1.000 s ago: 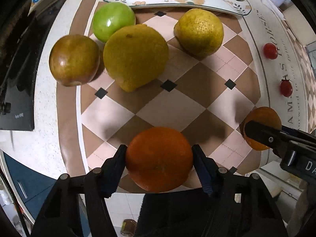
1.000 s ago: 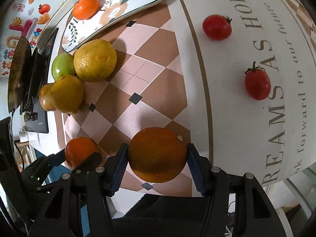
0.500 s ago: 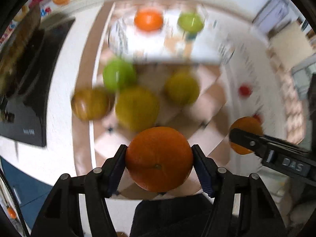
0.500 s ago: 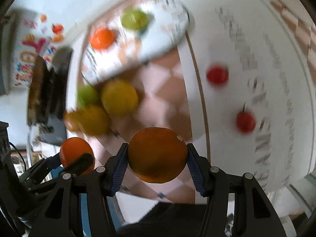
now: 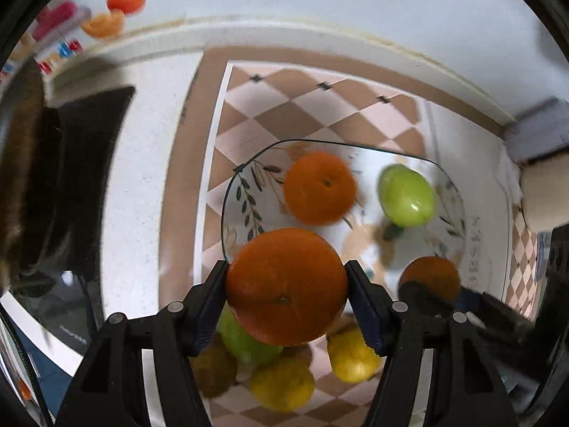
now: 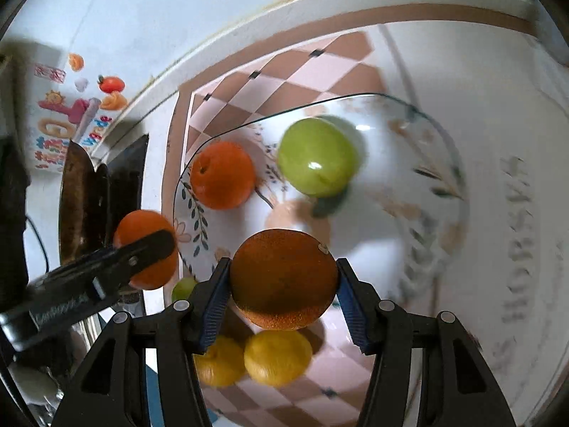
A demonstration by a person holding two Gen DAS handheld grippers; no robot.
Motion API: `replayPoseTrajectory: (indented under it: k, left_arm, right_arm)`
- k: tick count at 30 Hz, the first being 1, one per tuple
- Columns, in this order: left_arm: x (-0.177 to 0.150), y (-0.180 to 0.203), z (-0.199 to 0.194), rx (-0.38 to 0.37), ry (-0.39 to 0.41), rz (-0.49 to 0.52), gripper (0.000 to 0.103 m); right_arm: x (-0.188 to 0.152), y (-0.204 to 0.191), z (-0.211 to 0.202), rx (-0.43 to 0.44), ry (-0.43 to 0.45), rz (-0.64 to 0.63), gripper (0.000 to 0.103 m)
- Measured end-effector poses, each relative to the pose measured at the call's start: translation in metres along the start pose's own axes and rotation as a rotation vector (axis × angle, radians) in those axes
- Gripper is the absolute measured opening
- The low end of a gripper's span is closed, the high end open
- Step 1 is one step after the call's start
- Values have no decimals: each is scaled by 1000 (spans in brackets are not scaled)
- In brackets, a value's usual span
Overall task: Organize fruits
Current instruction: 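Place the orange on the plate with the left tool while the right tool places the tangerine, then grasp a brown pear with the left tool while the right tool grasps a yellow citrus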
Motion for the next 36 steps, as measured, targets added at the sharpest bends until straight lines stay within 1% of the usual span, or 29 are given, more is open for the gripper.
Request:
replayPoseTrajectory:
  k: [2, 5, 9, 12, 13, 15, 18, 19, 21, 22, 23, 26, 28, 30, 34, 36]
  left_arm:
    - [6, -5, 15, -29, -42, -34, 63]
    - [9, -7, 28, -55, -76, -56, 63]
    - [8, -7, 39, -52, -99, -52, 63]
    - [4, -9, 47, -48, -124, -67, 63]
    - [3, -9, 51, -48, -133, -71, 63]
    - [3, -7, 51, -50, -130, -70, 64]
    - [2, -5, 49, -36, -132, -56, 65]
    - [3, -3, 49, -47, -130, -59, 74]
    - [6, -2, 44, -45, -115, -56, 87]
    - [7, -6, 39, -39, -104, -51, 87]
    - [9, -8, 34, -35, -96, -48, 87]
    - [6, -10, 16, -10, -63, -39, 87]
    - [1, -13, 1, 36, -28, -22, 87]
    - [-5, -15, -12, 86, 4, -4, 87]
    - [-16, -23, -35, 166, 68, 14, 87]
    - [-28, -23, -43, 186, 91, 14, 87]
  right_arm:
    - [5, -4, 14, -10, -20, -16, 60]
    - [7, -5, 29, -20, -44, -32, 60]
    - [6, -7, 40, -19, -79, -44, 61]
    - [4, -2, 43, -42, -96, -39, 61]
    - [3, 0, 42, -41, -104, -36, 63]
    - [2, 0, 40, -35, -111, -31, 75]
    - [1, 2, 33, -44, -114, -34, 79]
    - [1, 3, 30, -50, -113, -33, 79]
    - [1, 6, 23, -78, -100, -38, 84]
    - [1, 7, 19, -90, -89, -40, 86]
    - [1, 10, 14, -121, -73, -43, 90]
    - [-1, 18, -1, -190, -23, -65, 91]
    - [-3, 24, -13, -250, 16, -83, 91]
    - [-5, 28, -25, -287, 51, -94, 91]
    - [-14, 32, -46, -310, 97, -89, 91]
    - [-20, 34, -58, -316, 121, -89, 91]
Point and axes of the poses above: each gripper's, at about its wrist camera, not at the fingertips, and z roughly the way its jaws point, y to its right, x to its top, the point moved 8 cm from there along z, roughly the way its jaws point, and after that the axes turned 9 degrees about z, right-handed, at the moved point
